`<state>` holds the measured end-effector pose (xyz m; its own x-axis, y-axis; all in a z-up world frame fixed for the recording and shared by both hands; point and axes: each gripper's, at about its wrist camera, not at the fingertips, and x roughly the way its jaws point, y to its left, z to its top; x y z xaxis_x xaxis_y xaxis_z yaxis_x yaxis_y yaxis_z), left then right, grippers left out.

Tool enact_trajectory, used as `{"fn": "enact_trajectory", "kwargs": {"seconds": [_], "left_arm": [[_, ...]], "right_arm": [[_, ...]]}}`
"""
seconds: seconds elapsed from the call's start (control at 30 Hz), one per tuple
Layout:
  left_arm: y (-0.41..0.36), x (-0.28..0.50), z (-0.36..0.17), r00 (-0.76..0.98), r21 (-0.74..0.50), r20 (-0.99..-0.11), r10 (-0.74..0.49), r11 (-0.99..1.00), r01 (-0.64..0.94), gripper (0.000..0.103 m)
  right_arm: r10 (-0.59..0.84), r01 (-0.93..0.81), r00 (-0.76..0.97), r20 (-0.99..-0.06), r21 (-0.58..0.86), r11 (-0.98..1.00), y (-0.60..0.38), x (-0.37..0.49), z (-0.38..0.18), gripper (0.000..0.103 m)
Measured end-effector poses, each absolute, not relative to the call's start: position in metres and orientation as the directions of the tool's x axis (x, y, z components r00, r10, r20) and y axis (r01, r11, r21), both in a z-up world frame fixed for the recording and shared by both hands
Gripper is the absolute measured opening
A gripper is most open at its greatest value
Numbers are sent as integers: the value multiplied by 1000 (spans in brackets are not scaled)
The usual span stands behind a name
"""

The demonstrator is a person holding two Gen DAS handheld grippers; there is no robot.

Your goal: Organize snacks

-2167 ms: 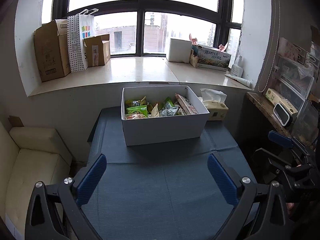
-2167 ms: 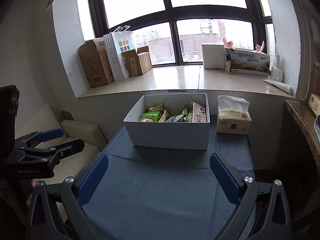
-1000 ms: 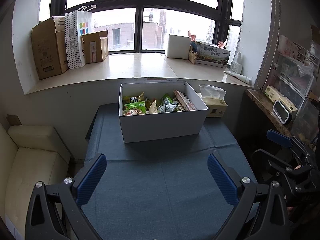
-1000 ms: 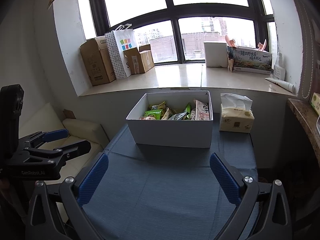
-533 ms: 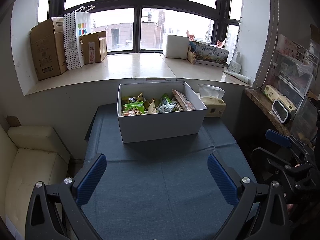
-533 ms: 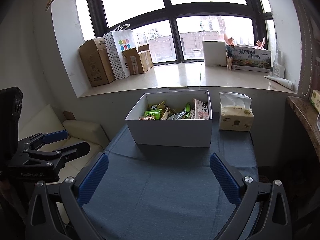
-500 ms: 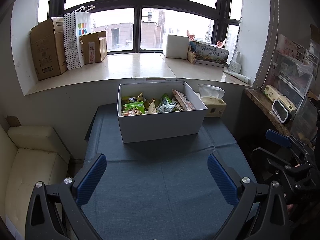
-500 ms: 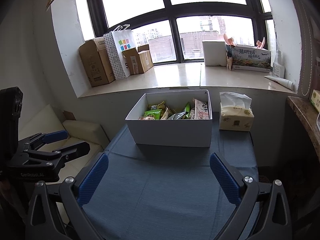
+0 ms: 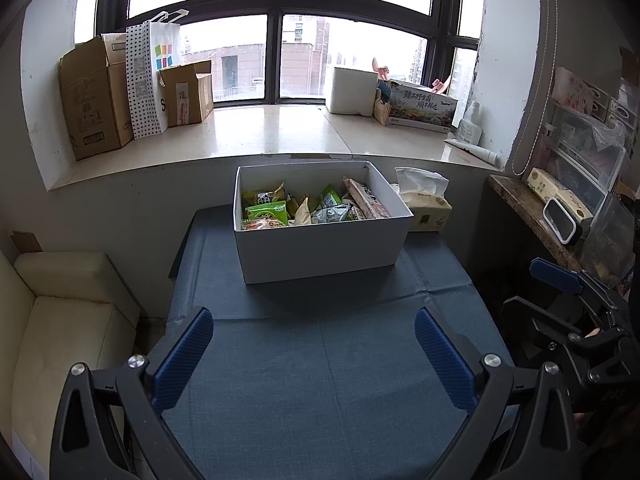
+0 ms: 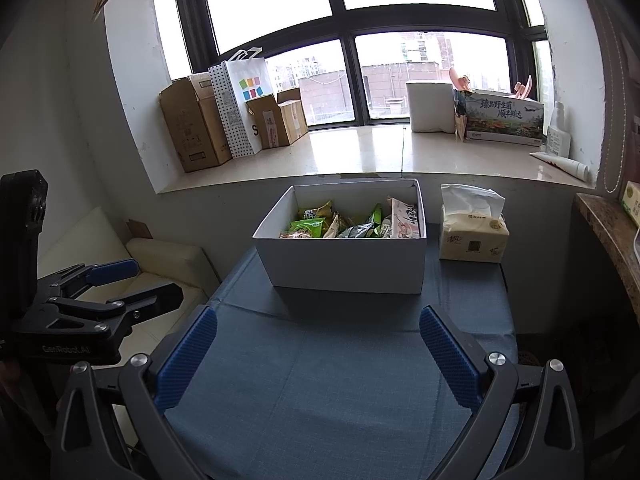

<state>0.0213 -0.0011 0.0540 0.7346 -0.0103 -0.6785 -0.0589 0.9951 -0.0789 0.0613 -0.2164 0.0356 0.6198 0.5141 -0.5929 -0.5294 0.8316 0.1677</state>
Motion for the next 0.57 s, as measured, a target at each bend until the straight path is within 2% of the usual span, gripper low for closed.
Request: {"fn": "enact_trajectory", "kwargs": {"seconds": [0.57], "left_arm": [[-1, 20, 53, 733, -78, -680, -6, 995, -64, 103]], "right_arm": [[514, -530, 616, -597, 169, 831, -215, 59, 33, 103]]}}
